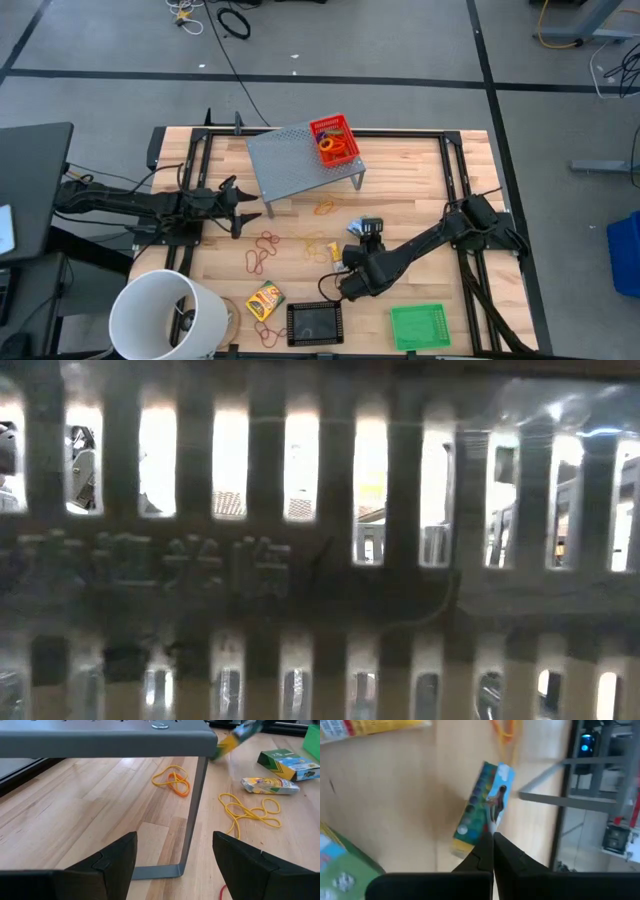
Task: Pick & Place Office Desk Supplies
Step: Put the top yellow crayon box into the black bin
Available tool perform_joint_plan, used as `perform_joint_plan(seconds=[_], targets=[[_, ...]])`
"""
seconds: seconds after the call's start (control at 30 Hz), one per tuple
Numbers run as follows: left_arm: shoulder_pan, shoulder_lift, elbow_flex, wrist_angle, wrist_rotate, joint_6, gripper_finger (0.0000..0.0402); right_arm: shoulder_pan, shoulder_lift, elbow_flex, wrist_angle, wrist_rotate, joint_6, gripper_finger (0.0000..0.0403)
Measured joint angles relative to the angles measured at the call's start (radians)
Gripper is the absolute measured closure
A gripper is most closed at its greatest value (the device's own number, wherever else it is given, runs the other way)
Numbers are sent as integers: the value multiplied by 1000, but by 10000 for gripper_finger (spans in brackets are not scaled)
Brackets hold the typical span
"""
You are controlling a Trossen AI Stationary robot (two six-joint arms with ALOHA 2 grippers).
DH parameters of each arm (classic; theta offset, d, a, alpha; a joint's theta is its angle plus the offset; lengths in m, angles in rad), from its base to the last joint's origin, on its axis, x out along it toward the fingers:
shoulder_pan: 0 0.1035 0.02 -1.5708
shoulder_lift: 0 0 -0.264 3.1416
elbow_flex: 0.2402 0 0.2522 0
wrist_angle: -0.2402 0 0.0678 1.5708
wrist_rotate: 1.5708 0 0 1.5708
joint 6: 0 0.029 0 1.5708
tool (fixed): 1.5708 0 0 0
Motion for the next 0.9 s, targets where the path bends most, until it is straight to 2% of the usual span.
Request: perform_joint_plan(seconds=[0.13, 0.43, 0.9], targets=[[0, 0, 0, 0, 0, 0, 140, 5, -1, 116, -145, 1, 51, 402], [0, 0, 0, -17, 0, 0, 140, 34, -13, 280, -148, -29, 33, 403], [0, 0, 0, -21, 0, 0, 140, 74, -12, 311, -126, -69, -13, 403]])
